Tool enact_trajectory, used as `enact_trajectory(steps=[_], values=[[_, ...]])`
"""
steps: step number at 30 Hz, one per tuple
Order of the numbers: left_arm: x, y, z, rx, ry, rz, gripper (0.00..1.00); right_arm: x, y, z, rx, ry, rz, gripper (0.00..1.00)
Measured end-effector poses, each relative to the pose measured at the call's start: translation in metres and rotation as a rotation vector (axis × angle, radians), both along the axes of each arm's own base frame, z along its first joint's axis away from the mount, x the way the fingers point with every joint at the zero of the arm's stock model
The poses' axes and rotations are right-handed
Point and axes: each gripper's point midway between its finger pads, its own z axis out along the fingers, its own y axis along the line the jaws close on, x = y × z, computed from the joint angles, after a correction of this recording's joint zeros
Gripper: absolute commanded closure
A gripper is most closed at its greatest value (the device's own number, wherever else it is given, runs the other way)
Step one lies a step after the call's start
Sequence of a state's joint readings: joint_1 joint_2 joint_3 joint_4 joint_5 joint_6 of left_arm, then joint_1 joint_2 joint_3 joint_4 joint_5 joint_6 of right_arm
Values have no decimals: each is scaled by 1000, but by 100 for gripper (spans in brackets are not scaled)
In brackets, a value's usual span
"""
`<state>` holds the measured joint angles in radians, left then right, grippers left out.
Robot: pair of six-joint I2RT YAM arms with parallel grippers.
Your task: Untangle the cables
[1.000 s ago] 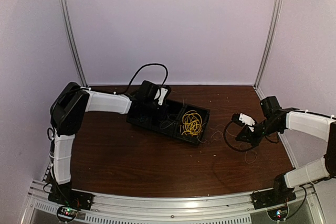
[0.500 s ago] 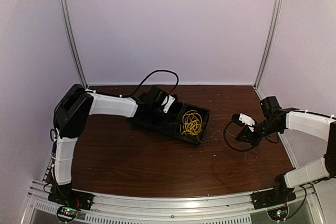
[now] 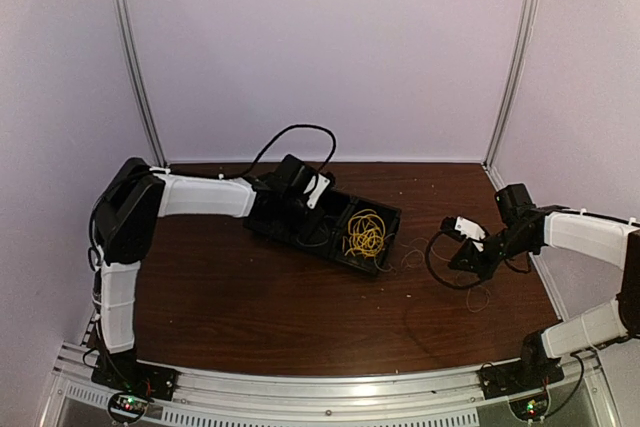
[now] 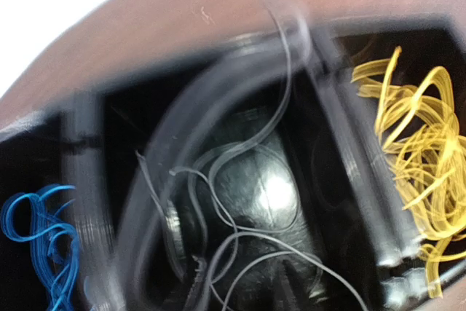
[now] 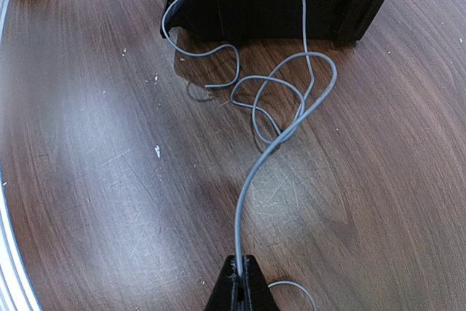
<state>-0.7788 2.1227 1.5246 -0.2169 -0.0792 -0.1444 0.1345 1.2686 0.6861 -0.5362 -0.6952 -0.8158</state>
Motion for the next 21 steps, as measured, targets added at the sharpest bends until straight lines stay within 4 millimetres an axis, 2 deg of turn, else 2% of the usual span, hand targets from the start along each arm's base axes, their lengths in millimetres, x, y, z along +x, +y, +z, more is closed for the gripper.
enact_trajectory(steps=[4,6,8,11,15,21], values=[[3,3,53,-45,-73,17,33,0,0,0,0,2,0,97],[5,3,78,-64,-109,21,31,-1,0,-1,-1,7,0,97],[7,3,94,-81,-131,23,30,-1,0,-3,-2,12,1,97],[7,3,100,-80,-135,22,30,-2,0,-4,-3,17,2,97],[5,6,94,-48,-104,21,30,-2,0,-4,-4,15,6,97],[24,2,104,-55,-118,33,30,-2,0,-4,-6,17,9,97]])
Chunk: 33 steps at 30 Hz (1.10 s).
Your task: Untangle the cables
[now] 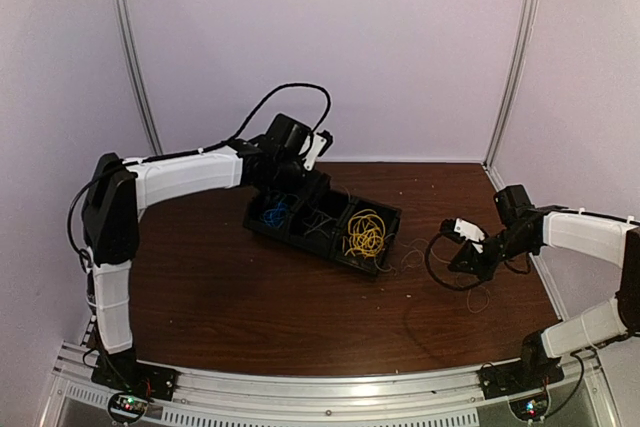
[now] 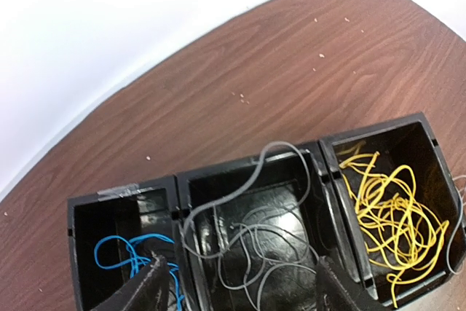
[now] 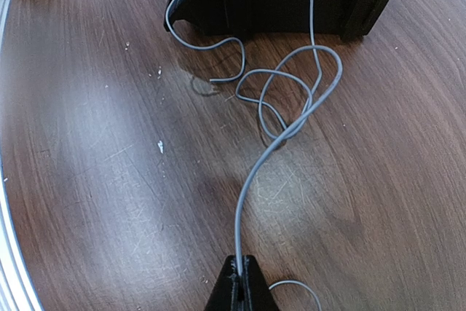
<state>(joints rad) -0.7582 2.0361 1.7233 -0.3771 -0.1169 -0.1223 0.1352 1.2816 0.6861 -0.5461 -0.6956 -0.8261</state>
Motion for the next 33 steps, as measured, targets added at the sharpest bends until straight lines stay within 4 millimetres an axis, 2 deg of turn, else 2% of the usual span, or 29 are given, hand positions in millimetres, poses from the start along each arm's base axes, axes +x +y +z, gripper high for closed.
enact_trajectory(steps=[7,10,14,16,18,22,26,33], values=[[34,9,8,3,-29,9,31,0,0,0,0,1,1,97],[43,13,-2,23,-15,-13,34,0,0,0,-1,2,1,97],[49,12,-23,66,10,-54,45,-1,0,0,-1,2,1,97],[48,8,-34,80,28,-85,54,-1,0,0,-1,2,1,97],[45,4,-46,89,50,-119,70,-1,0,0,-1,2,1,97],[39,1,-54,93,75,-152,99,-1,0,0,-1,3,1,97],[37,-3,-55,73,76,-171,100,-1,0,-1,-1,6,1,97],[13,3,-82,48,172,-159,100,-1,0,-4,-3,18,1,97]])
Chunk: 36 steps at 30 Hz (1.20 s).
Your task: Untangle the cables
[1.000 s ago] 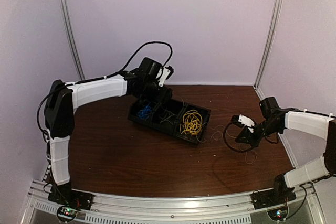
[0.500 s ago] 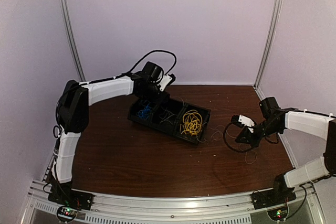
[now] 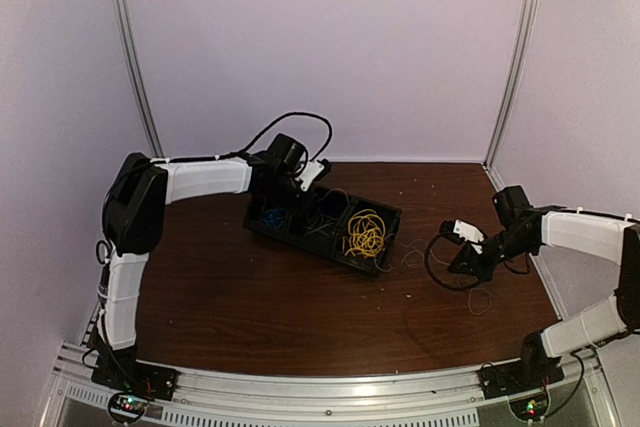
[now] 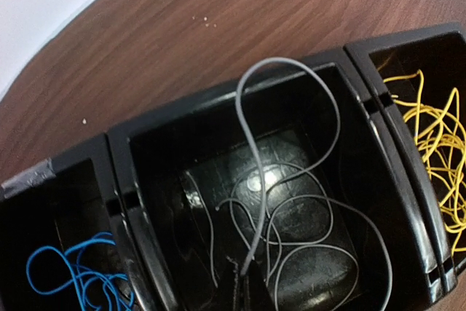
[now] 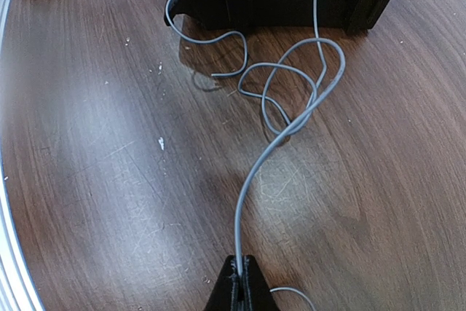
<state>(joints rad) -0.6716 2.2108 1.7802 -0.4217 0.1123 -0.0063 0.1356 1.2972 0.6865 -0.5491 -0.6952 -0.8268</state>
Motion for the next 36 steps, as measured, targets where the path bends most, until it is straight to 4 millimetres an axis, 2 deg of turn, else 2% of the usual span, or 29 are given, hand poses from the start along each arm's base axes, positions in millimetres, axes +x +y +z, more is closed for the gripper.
enact_trajectory(steps=[4,10,11,14,17,19,21,23,27,28,30,31,33,36], values=[[-18,5,-15,3,59,21,100,0,0,-1,0,3,0,97],[-42,-6,-28,12,102,3,100,-2,1,-5,-3,21,6,97],[-44,-8,-28,9,104,-1,96,-2,2,-6,-3,22,7,97],[-46,-14,-25,-8,102,-4,73,-2,3,-6,-3,23,11,99],[-42,-15,-19,-14,96,17,59,-4,2,-3,-7,27,12,100],[-39,-13,-12,-15,79,31,53,-4,2,6,-11,19,14,100],[-39,-9,3,-11,56,48,48,-2,2,27,-14,-12,20,100],[-38,-4,27,-23,11,66,45,2,2,53,-13,-65,25,100],[-43,8,98,-85,-115,96,43,5,3,115,-5,-186,34,100],[-50,10,121,-116,-160,89,42,5,4,131,0,-218,37,100],[-66,8,152,-164,-225,54,41,2,6,160,12,-273,45,100],[-78,1,167,-199,-267,21,41,1,7,176,20,-302,49,100],[-103,-18,183,-249,-316,-58,39,-1,10,201,38,-348,55,100],[-141,-55,182,-321,-332,-201,39,-5,15,238,78,-406,64,100]])
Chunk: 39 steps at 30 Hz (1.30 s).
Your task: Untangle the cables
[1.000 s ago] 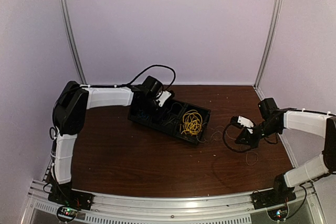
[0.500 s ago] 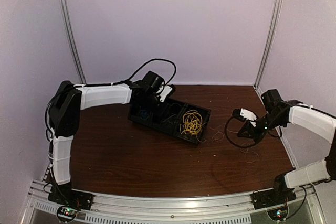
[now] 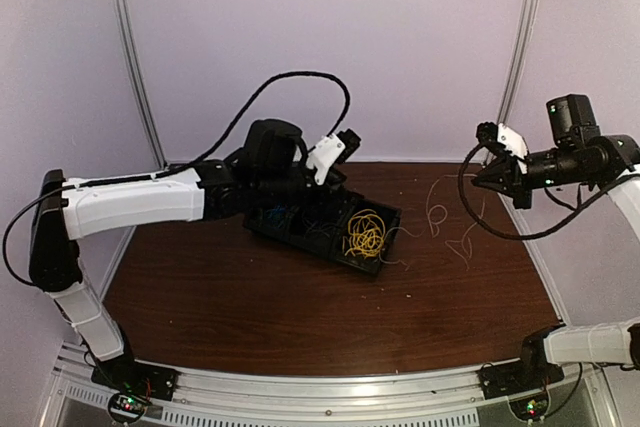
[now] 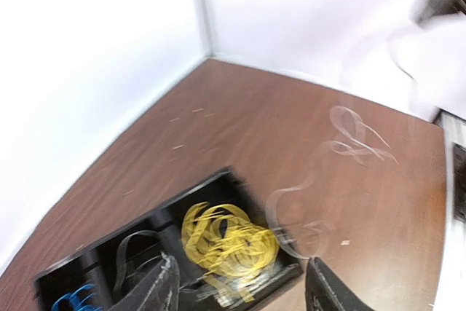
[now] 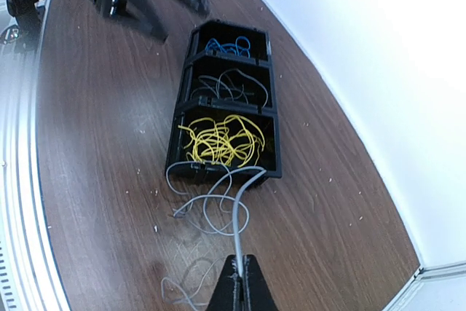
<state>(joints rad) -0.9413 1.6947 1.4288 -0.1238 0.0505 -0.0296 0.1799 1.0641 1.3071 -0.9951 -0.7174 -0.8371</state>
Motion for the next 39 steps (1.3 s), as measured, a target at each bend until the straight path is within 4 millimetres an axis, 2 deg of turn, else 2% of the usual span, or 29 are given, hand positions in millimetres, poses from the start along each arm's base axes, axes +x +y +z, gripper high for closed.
enact_trajectory(steps=[2,4,9,12,16,20,25,29,36,39], values=[[-23,-23,-12,-20,-5,-98,39,-3,4,18,26,-25,14,100],[-38,-41,-28,-27,-5,-168,38,-7,7,32,52,-41,27,100],[-51,-69,-62,-65,-9,-276,38,-14,14,51,100,-48,52,100],[-57,-84,-68,-118,-24,-338,38,-16,19,55,121,-39,63,100],[-75,-104,-59,-227,-28,-401,37,-18,22,56,136,-25,64,100],[-94,-125,-38,-358,0,-450,38,-18,25,59,152,-27,63,100],[-100,-137,-25,-469,62,-478,40,-20,27,61,165,-30,63,100],[-94,-150,-25,-509,127,-467,50,-20,28,62,170,-31,63,100],[-81,-172,-34,-530,214,-436,89,-20,29,62,177,-30,60,100],[-78,-174,-39,-524,226,-424,100,-20,29,63,180,-28,58,100]])
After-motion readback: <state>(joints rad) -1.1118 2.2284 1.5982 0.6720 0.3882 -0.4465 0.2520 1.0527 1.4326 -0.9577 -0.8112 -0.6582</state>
